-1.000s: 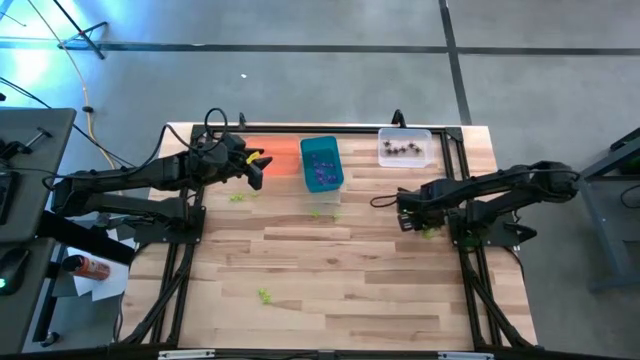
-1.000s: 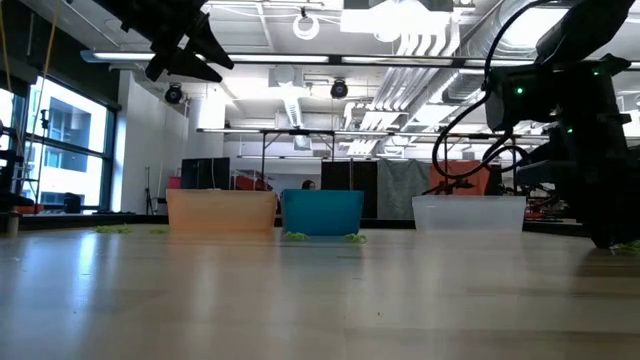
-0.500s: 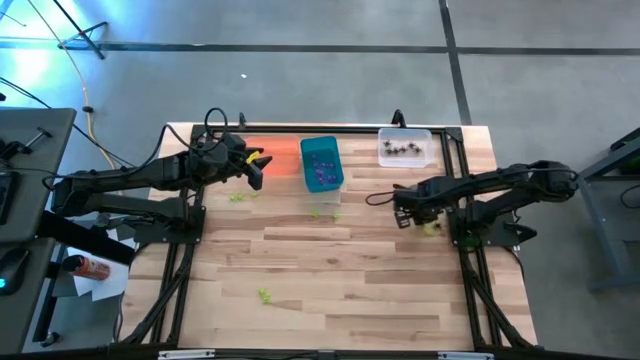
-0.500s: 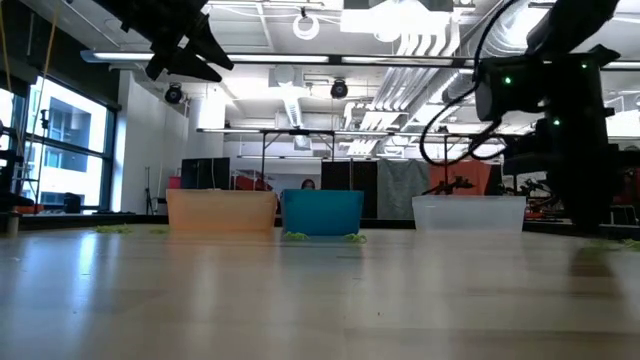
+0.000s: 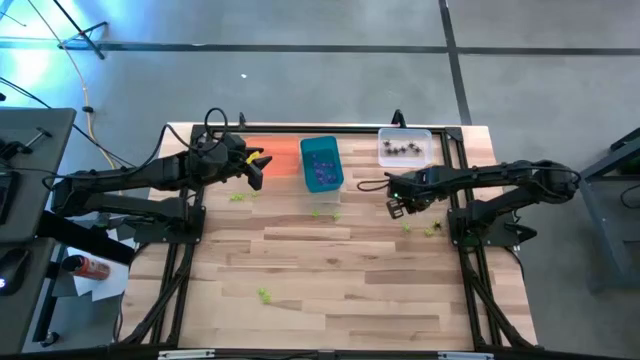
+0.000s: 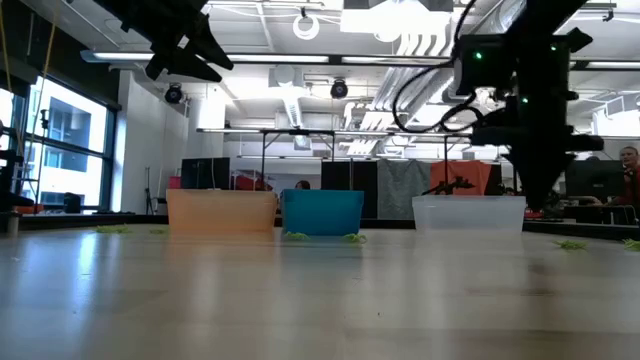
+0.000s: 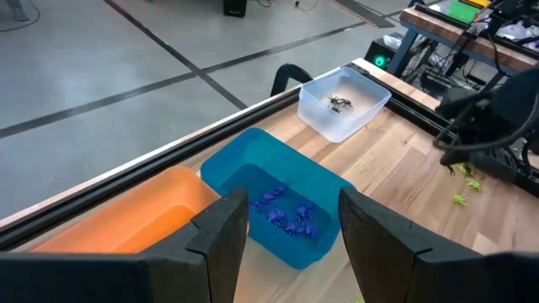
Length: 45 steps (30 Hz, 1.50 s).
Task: Sort Halloween decoration
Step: Put the black spider toy into the transparent bin
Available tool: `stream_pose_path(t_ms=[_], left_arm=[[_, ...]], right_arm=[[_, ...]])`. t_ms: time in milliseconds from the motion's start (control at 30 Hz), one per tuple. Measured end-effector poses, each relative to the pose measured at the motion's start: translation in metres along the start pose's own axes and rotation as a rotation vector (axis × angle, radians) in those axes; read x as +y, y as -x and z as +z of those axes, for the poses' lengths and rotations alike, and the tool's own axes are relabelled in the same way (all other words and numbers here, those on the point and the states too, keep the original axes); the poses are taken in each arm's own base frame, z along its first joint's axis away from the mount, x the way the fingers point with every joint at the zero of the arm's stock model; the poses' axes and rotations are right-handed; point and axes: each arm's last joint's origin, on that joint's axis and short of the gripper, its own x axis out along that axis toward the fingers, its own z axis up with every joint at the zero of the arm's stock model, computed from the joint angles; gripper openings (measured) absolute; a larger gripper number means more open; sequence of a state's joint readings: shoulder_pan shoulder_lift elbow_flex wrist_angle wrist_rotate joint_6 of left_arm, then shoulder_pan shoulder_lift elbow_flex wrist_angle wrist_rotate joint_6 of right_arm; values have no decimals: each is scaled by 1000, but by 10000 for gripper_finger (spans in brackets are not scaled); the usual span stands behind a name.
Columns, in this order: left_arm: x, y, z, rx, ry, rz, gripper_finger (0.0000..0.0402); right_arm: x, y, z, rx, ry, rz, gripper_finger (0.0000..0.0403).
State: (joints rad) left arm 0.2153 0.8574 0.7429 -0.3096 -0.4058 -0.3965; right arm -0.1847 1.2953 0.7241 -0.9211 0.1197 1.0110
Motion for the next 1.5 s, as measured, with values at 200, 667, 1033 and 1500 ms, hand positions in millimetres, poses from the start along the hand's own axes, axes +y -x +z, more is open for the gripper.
stream_pose_path(t_ms=[200, 667, 1033, 1500], left_arm=[[0, 0, 0, -1, -7, 2, 172], [-4, 0, 5, -30, 9, -85, 172], [-18, 7, 29, -231, -36, -381, 172], [-23, 11, 35, -307, -128, -506, 172]], right_arm=[[9, 36, 34, -172, 45, 45, 0], [20, 159, 96, -771, 323, 233, 0], [50, 201, 61, -1159, 762, 956, 0], [71, 190, 44, -1198, 900, 1077, 0]])
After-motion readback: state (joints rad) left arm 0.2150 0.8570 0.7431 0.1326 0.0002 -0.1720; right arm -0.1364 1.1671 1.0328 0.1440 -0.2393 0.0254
